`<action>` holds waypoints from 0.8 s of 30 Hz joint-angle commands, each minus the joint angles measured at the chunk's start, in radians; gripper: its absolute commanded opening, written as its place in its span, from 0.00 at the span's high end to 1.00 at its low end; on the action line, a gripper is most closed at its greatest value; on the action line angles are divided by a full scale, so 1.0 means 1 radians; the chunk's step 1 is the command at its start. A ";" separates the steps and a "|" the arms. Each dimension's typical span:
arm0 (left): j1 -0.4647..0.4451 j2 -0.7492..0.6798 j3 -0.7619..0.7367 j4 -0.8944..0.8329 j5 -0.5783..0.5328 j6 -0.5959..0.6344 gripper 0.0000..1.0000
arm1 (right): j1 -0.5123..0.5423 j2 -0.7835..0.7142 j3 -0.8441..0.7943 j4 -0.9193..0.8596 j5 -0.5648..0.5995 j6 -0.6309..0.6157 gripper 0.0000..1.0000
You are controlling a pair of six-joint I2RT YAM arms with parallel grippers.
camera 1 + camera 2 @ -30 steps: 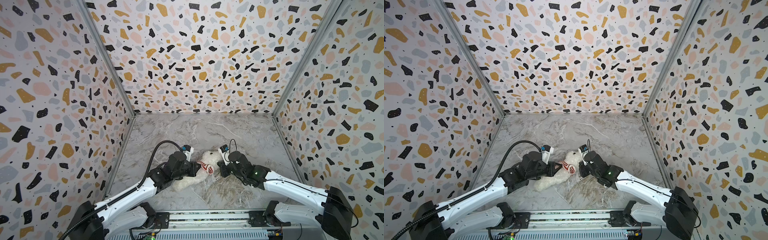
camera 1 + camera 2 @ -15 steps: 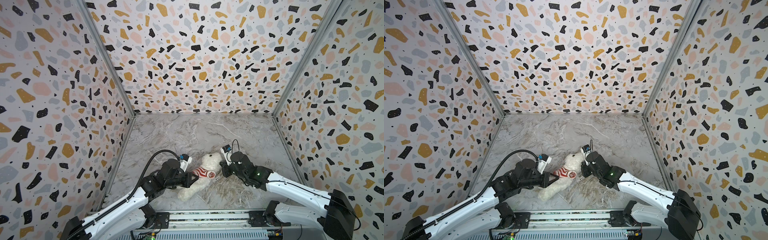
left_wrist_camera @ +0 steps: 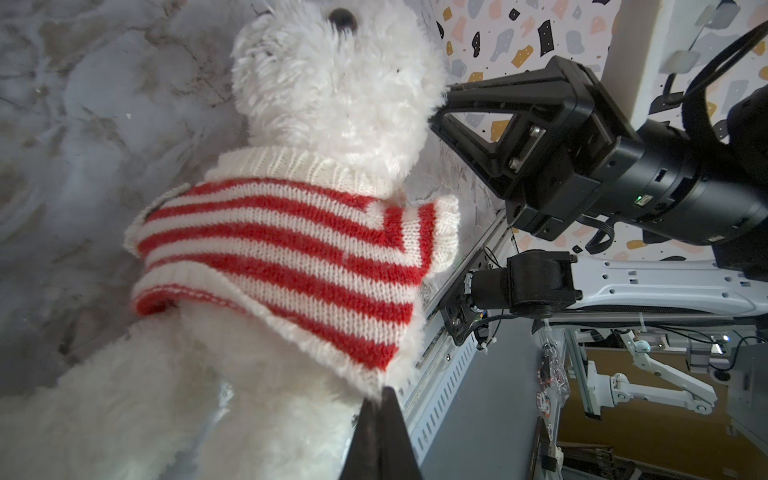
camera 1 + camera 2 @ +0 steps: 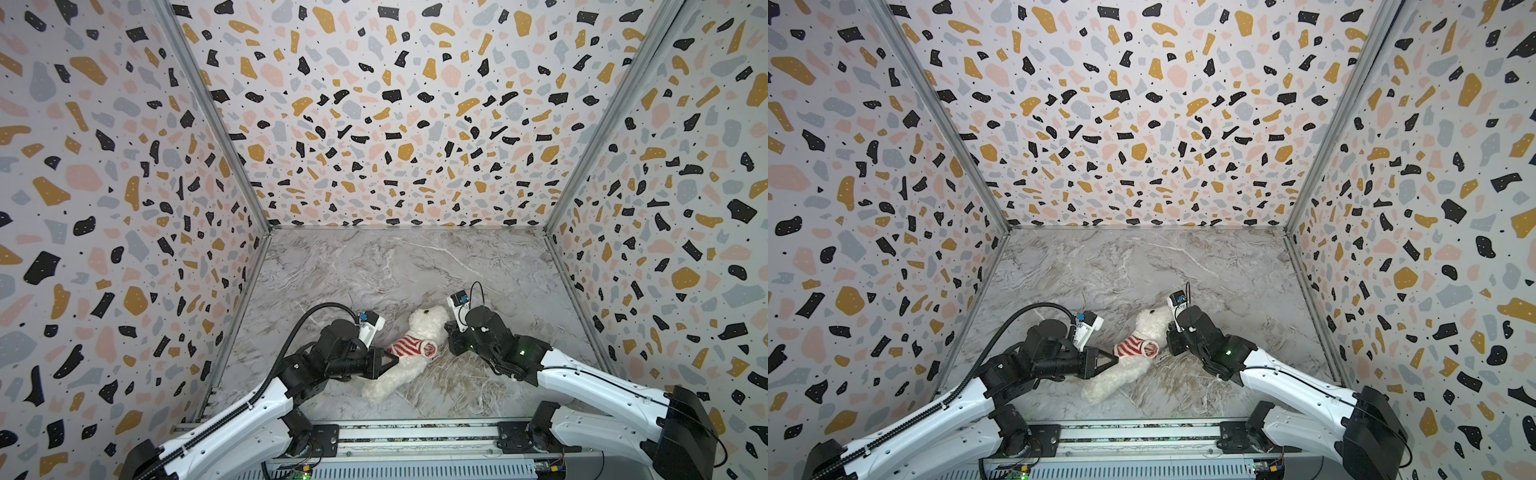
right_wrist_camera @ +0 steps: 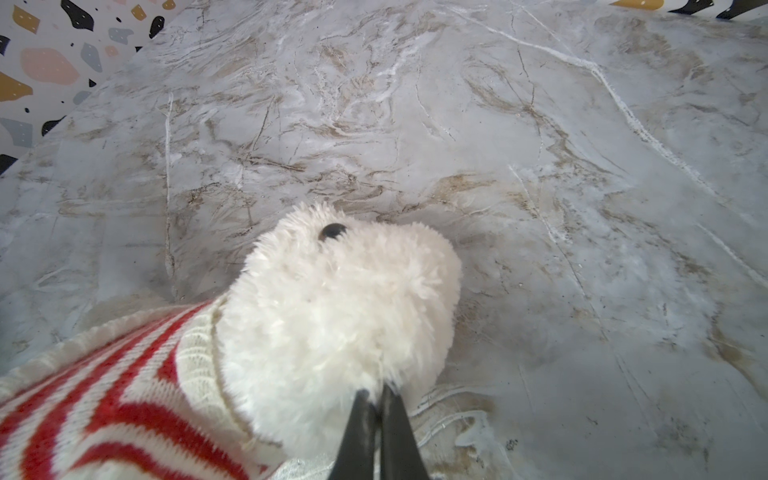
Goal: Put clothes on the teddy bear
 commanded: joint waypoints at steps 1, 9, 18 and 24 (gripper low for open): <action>-0.003 0.006 0.007 0.021 -0.124 -0.011 0.85 | -0.008 -0.022 -0.003 0.013 0.046 0.023 1.00; -0.016 -0.050 0.016 0.029 -0.258 -0.045 0.67 | 0.002 -0.009 0.016 0.013 0.046 0.036 1.00; -0.251 0.024 0.016 0.128 -0.407 -0.102 0.28 | 0.004 0.023 0.045 0.009 0.052 0.050 1.00; -0.425 0.217 0.112 0.137 -0.603 -0.083 0.28 | 0.007 0.028 0.061 0.002 0.054 0.052 1.00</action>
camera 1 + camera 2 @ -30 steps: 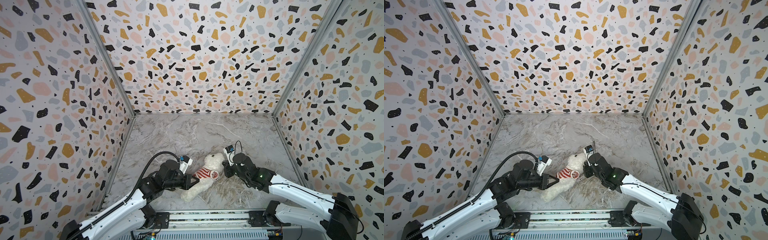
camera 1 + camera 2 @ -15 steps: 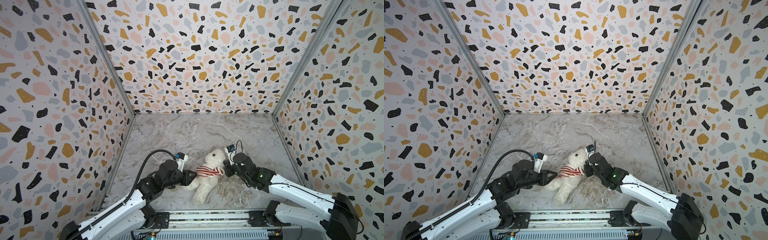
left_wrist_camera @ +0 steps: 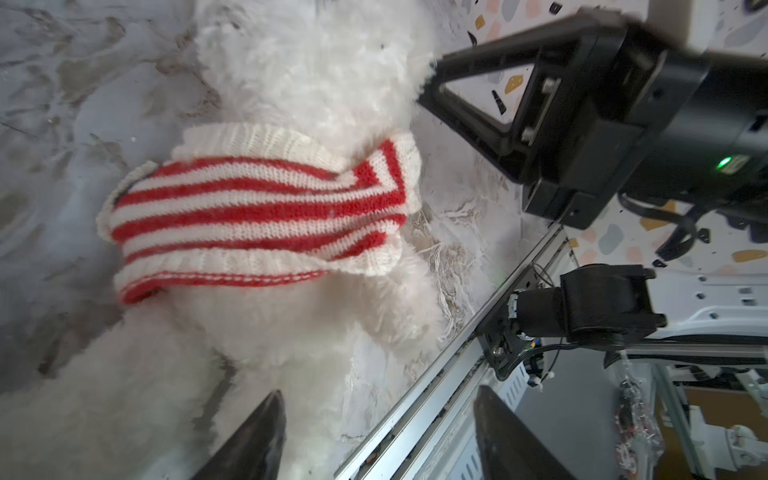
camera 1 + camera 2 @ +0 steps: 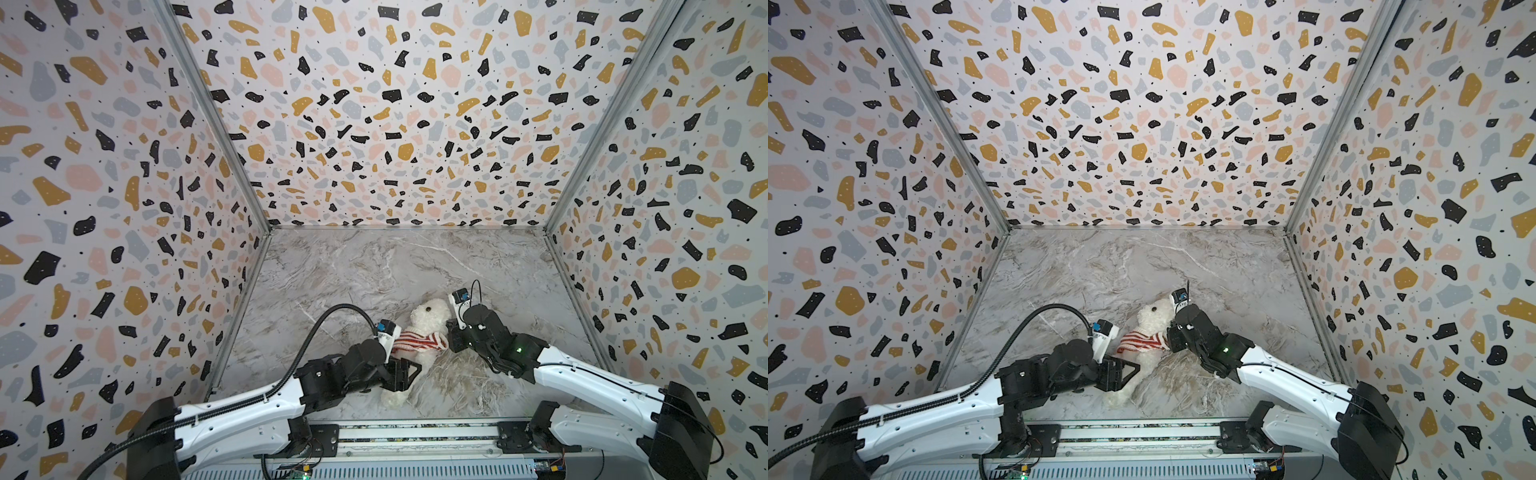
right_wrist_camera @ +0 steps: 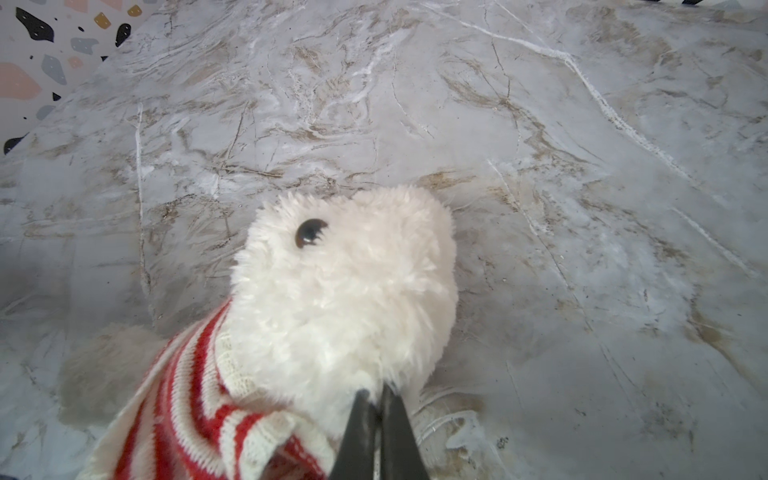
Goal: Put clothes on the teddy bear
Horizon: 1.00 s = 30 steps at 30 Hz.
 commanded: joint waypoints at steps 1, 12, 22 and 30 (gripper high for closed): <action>-0.048 0.079 0.067 0.070 -0.140 0.001 0.29 | 0.005 -0.005 0.050 0.005 0.014 0.017 1.00; -0.054 0.298 0.139 0.087 -0.251 0.012 0.56 | 0.013 -0.044 0.047 0.002 0.017 0.030 1.00; 0.170 0.186 0.064 0.123 0.009 0.127 1.00 | 0.014 -0.095 0.070 -0.055 0.022 0.021 1.00; 0.262 0.133 0.150 -0.007 0.251 0.345 1.00 | 0.014 -0.142 0.056 0.009 -0.102 -0.090 0.71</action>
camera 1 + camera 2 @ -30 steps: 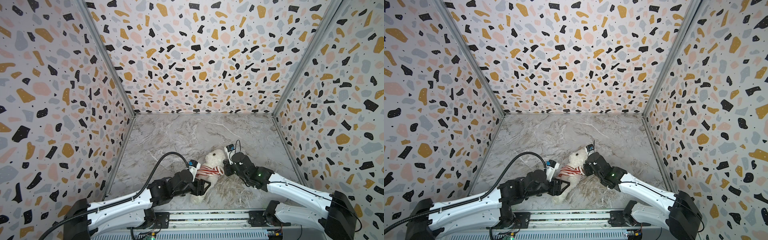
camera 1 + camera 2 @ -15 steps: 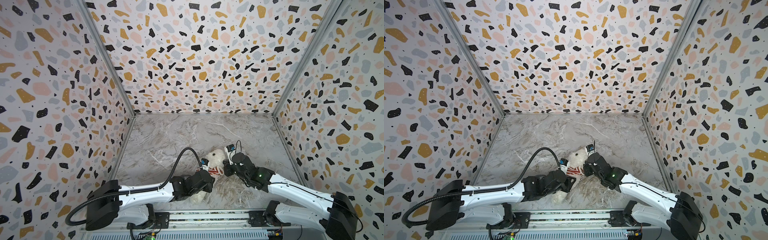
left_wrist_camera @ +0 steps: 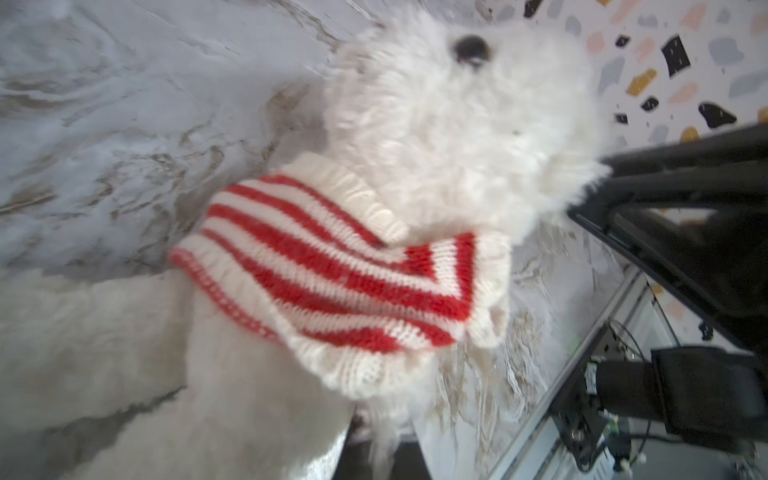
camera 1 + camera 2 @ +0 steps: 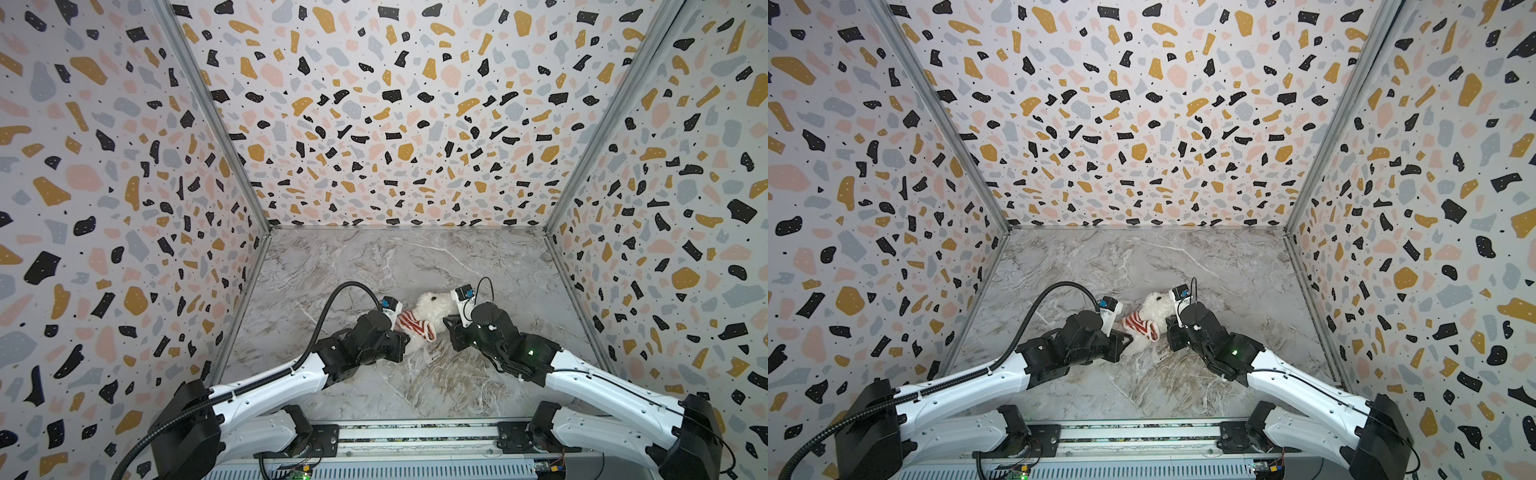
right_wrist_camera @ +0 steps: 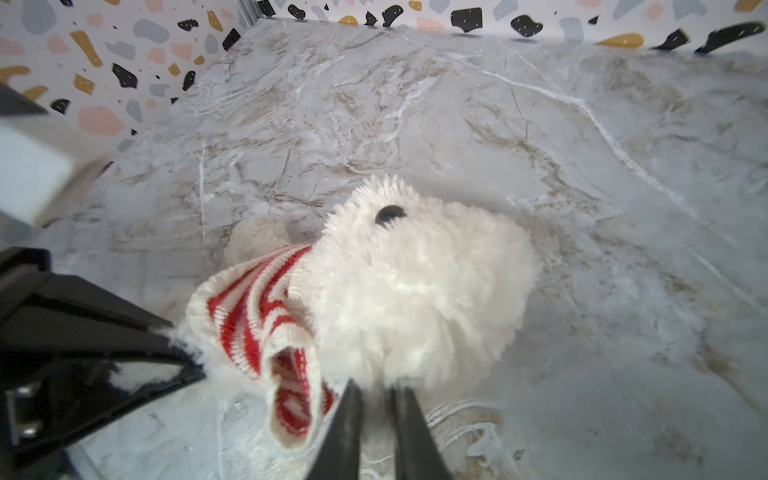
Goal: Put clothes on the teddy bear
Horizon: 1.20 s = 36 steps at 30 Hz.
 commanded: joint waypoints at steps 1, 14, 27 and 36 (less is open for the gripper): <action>0.026 -0.038 0.067 -0.063 0.151 0.133 1.00 | 0.001 -0.067 -0.002 0.066 -0.079 -0.096 0.64; 0.194 -0.092 0.043 -0.149 0.404 0.244 1.00 | -0.042 -0.059 -0.081 0.233 -0.260 -0.332 0.21; 0.370 -0.143 -0.101 -0.133 0.193 0.133 1.00 | -0.141 0.244 -0.015 0.359 -0.337 -0.273 0.29; 0.402 -0.038 -0.099 -0.126 0.065 0.154 1.00 | -0.166 0.459 0.113 0.421 -0.424 -0.268 0.27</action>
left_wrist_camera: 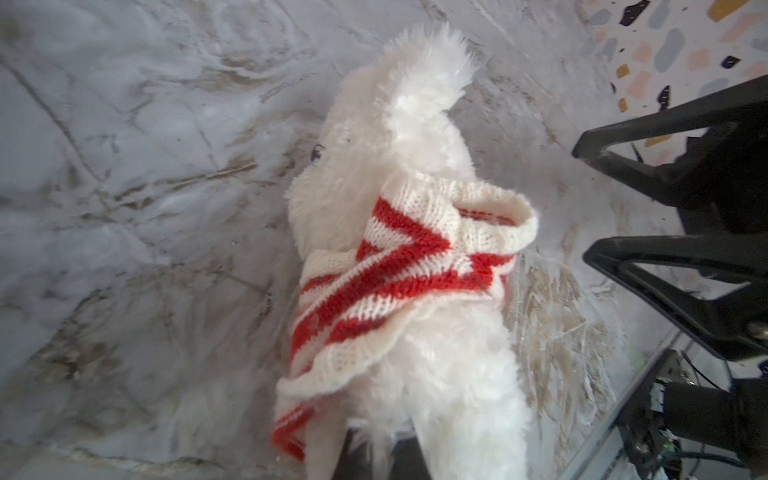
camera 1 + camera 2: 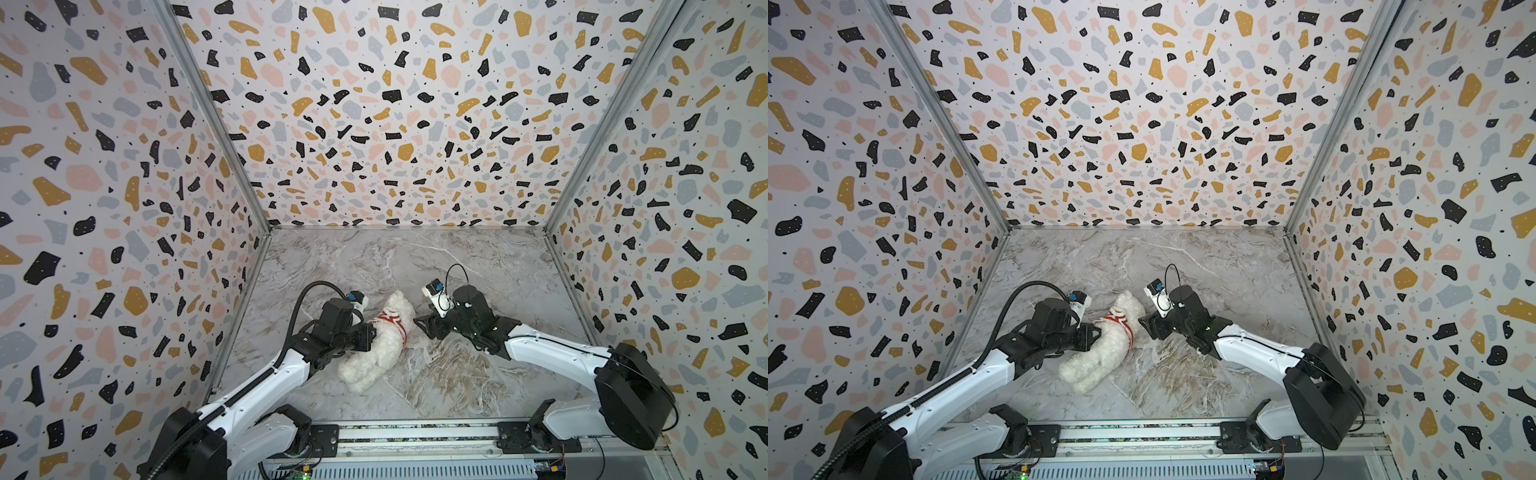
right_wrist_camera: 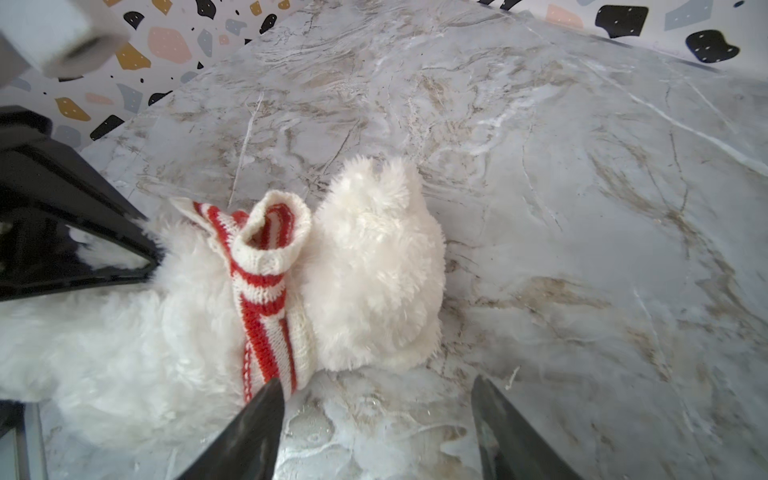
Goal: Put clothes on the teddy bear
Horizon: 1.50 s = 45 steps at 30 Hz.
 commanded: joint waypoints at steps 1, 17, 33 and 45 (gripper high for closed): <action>0.009 0.028 -0.010 -0.022 -0.100 0.011 1.00 | -0.029 0.063 0.071 0.062 -0.071 0.009 0.26; 0.009 0.145 0.001 0.026 -0.183 0.052 1.00 | -0.063 0.438 0.353 0.033 -0.306 0.001 0.22; 0.024 0.099 -0.019 0.102 -0.157 0.045 1.00 | -0.033 0.490 0.397 -0.005 -0.320 -0.015 0.73; 0.044 -0.065 -0.004 -0.014 -0.120 0.044 0.63 | -0.003 0.071 0.057 0.157 -0.061 0.034 1.00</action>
